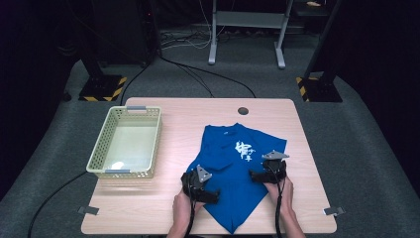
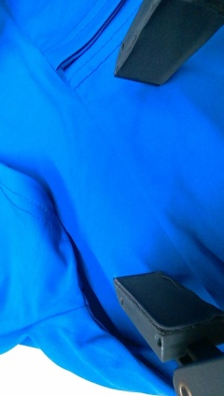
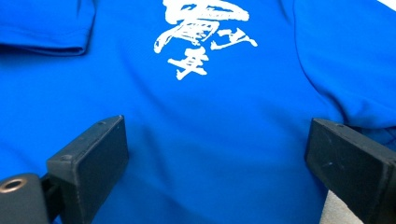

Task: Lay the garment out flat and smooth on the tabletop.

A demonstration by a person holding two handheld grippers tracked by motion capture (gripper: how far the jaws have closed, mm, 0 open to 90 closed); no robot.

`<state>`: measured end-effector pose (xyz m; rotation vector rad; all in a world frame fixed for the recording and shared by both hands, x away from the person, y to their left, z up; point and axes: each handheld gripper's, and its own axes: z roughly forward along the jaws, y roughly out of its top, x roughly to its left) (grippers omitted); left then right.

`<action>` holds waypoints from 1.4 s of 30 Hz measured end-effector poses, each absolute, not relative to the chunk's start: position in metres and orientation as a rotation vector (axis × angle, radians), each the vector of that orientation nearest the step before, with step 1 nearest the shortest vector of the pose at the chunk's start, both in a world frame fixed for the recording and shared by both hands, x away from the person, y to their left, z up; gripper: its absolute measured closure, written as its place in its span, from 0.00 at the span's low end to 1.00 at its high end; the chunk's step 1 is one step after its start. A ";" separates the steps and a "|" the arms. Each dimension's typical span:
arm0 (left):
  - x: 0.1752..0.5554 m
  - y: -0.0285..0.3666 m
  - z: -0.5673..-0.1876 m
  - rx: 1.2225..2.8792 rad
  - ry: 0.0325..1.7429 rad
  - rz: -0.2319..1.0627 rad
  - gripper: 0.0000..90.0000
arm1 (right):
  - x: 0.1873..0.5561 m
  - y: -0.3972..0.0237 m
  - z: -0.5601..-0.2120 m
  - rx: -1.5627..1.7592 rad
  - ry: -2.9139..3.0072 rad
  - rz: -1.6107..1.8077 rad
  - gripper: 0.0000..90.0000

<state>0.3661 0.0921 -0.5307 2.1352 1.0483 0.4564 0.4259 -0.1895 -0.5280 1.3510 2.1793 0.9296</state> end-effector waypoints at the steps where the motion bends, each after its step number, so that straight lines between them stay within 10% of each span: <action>1: 0.366 0.091 -0.531 2.135 1.049 0.456 0.02 | 0.426 -0.191 -0.528 1.346 2.180 0.932 0.06; 42: 0.421 0.042 -0.496 2.194 0.965 0.465 0.12 | 0.421 -0.207 -0.529 1.329 2.175 0.953 0.08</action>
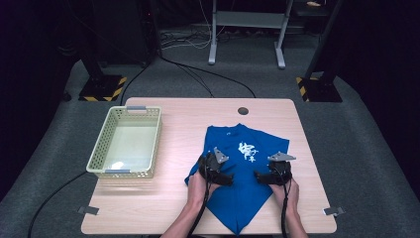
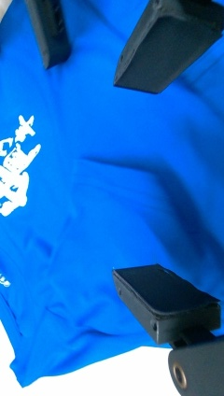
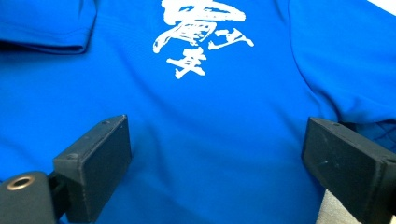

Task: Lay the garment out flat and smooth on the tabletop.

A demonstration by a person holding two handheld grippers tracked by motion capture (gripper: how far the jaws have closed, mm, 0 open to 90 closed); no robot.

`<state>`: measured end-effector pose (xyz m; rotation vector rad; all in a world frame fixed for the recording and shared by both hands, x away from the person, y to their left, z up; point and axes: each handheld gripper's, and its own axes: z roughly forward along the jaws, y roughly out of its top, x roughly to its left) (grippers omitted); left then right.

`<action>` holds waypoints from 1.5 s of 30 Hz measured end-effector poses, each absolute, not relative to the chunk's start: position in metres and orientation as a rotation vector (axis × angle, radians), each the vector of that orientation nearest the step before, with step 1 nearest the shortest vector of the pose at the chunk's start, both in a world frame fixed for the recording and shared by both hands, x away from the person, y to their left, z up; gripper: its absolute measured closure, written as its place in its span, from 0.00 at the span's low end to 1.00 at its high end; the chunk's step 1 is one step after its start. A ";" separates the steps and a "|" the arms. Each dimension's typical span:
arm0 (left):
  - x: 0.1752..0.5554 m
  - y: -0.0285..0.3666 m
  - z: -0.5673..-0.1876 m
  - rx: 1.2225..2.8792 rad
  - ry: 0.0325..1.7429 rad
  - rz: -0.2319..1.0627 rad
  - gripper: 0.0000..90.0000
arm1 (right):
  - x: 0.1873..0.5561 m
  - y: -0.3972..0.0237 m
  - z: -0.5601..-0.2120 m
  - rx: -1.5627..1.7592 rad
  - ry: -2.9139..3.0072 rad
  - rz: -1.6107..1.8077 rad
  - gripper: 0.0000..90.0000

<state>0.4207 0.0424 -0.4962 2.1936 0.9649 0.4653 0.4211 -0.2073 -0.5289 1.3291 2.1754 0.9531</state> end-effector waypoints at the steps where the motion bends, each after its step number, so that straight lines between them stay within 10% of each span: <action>1: 0.425 0.039 -0.496 2.201 0.965 0.466 0.12 | 0.421 -0.207 -0.529 1.329 2.176 0.955 0.08; 21: 0.460 0.024 -0.506 2.292 0.995 0.457 0.29 | 0.421 -0.208 -0.529 1.323 2.179 0.958 0.09; 45: 0.462 0.035 -0.501 2.227 1.016 0.456 0.95 | 0.421 -0.208 -0.529 1.323 2.179 0.958 0.09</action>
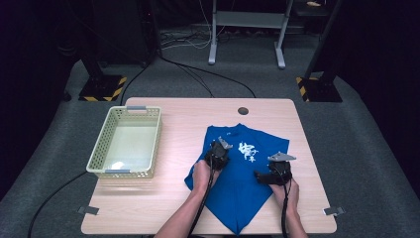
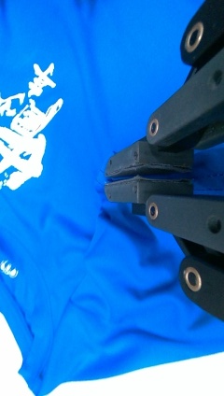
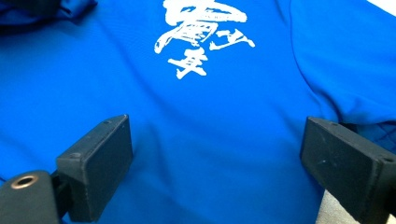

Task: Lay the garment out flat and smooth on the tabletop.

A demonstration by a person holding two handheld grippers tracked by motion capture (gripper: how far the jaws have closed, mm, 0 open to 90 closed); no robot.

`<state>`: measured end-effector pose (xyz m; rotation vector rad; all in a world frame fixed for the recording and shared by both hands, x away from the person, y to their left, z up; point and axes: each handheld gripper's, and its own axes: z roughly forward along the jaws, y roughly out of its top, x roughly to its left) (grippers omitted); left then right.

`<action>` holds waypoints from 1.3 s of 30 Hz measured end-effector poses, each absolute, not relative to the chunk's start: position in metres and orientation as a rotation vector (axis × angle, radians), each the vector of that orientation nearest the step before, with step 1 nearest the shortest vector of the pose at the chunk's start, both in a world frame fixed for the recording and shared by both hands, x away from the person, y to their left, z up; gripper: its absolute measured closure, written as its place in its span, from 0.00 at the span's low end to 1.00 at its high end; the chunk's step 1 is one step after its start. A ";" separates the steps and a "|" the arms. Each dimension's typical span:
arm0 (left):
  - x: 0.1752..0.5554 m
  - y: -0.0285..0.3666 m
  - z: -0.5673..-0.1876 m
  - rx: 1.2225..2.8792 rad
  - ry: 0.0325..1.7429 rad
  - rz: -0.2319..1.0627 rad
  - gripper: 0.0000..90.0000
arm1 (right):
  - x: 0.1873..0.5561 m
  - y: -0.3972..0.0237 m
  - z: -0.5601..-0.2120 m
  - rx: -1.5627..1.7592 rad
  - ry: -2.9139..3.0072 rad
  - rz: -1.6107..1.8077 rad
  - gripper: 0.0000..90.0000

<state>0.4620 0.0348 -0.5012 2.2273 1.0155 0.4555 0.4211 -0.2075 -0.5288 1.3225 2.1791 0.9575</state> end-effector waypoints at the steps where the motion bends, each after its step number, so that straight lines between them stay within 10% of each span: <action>1: 0.462 0.037 -0.500 2.223 1.016 0.454 0.96 | 0.421 -0.208 -0.529 1.322 2.179 0.957 0.09; 39: 0.486 0.087 -0.457 2.116 1.115 0.594 0.97 | 0.421 -0.208 -0.529 1.328 2.176 0.961 0.10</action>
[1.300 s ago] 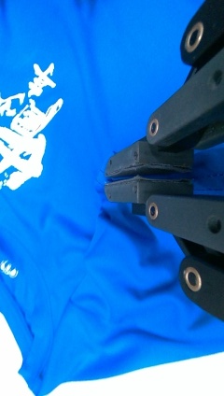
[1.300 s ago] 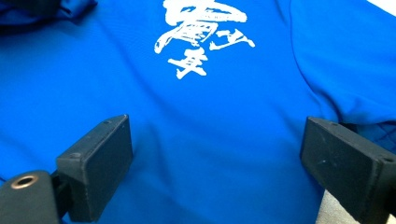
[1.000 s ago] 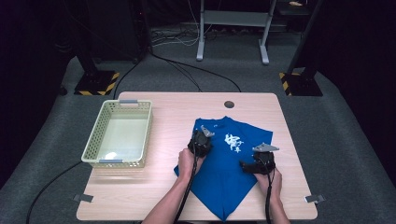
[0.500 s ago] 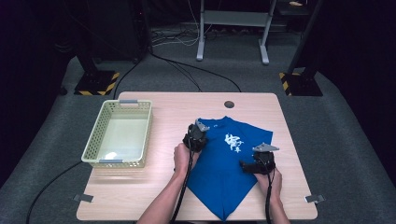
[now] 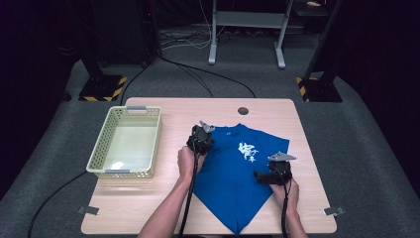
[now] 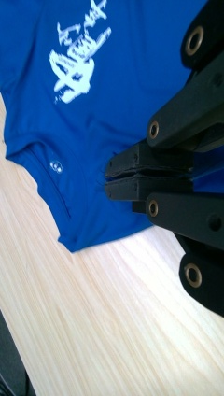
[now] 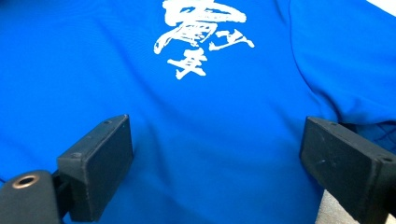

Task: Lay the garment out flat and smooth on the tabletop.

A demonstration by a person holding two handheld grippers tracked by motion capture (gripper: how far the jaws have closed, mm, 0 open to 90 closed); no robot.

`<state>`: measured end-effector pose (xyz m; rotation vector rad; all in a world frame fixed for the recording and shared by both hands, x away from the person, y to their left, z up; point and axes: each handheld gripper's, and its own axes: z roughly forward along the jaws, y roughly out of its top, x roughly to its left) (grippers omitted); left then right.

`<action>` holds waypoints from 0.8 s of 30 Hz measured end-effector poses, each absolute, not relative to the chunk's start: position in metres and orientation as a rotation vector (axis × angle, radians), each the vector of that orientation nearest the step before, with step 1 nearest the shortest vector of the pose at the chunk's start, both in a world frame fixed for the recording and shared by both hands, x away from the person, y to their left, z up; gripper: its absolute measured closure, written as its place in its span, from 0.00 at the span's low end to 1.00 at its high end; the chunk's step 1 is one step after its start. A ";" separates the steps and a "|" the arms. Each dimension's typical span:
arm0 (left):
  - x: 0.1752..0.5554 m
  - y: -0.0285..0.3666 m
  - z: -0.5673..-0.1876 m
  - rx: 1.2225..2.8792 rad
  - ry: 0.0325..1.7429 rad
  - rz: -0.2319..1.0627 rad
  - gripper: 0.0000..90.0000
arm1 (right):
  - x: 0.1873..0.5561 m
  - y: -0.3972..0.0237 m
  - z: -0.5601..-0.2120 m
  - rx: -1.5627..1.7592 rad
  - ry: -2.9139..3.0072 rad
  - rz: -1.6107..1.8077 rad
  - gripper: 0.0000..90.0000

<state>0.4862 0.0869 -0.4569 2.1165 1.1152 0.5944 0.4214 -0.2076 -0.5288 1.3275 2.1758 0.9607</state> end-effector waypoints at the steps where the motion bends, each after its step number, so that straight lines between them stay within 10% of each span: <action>1: 0.487 0.089 -0.457 2.114 1.123 0.599 0.97 | 0.421 -0.208 -0.529 1.328 2.176 0.961 0.10; 24: 0.507 0.132 -0.450 2.058 1.258 0.724 0.97 | 0.422 -0.208 -0.529 1.329 2.174 0.961 0.10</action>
